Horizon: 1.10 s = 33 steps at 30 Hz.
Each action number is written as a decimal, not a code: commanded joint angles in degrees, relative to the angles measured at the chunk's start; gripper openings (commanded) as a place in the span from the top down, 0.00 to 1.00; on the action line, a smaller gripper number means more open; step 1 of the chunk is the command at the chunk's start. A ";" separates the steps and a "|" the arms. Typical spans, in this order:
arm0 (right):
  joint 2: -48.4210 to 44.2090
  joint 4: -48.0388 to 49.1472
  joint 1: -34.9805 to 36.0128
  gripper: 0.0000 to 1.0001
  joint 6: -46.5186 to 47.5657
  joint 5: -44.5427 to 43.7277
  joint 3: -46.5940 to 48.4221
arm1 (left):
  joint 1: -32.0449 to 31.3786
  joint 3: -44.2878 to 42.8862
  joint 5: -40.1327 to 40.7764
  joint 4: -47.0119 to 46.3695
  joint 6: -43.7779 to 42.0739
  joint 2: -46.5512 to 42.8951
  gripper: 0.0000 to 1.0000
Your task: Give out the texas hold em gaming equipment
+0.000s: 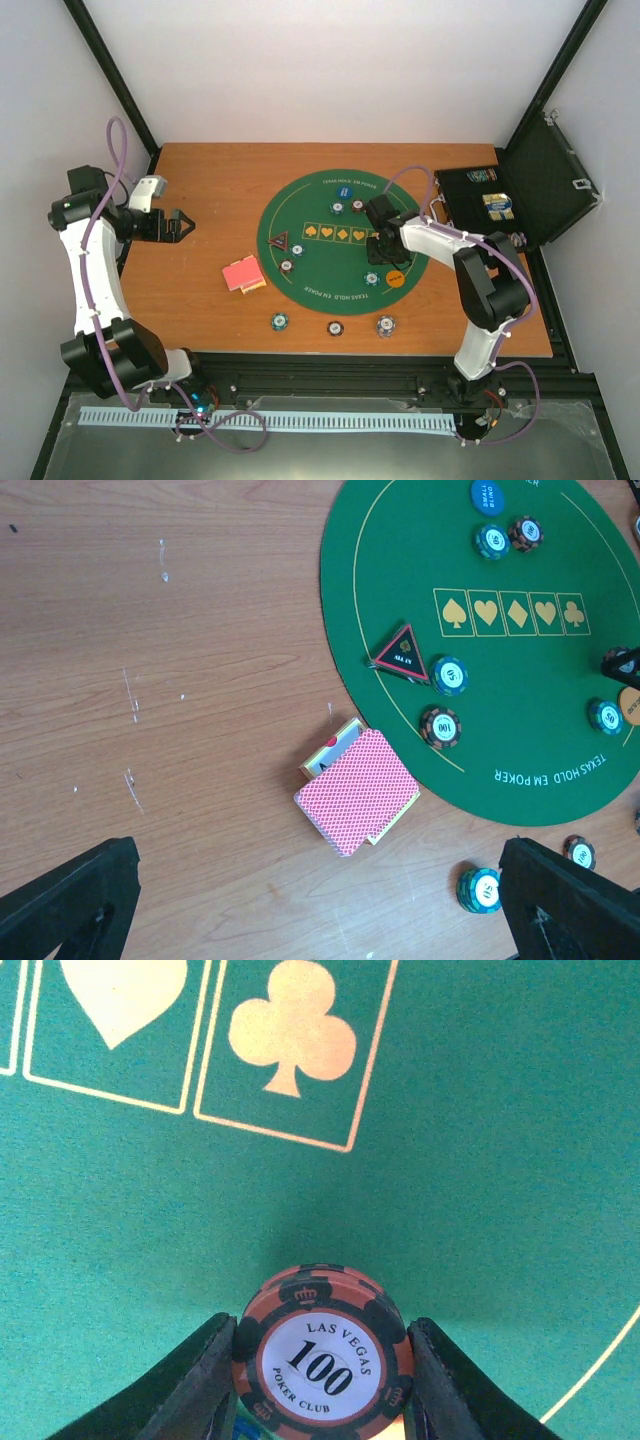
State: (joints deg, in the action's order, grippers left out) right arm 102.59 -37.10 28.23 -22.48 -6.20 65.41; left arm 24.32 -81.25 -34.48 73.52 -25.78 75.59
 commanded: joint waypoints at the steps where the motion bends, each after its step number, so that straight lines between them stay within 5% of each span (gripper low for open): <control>1: 1.31 1.56 -0.70 0.64 0.76 0.54 -0.07 | 0.03 -2.23 -0.29 0.67 -0.74 0.24 0.00; 16: 1.39 2.85 -1.11 0.63 -0.26 0.69 -3.09 | 0.03 -3.03 -0.61 1.09 -0.54 0.21 0.00; 33: -4.26 -2.13 -1.29 0.35 0.17 -1.74 0.19 | 0.00 -3.39 -0.37 1.32 -0.58 -0.18 0.00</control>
State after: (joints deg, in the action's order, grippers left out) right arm 103.57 -36.34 27.46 -21.98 -5.69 63.99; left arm 24.32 -82.04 -34.46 73.58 -25.76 75.59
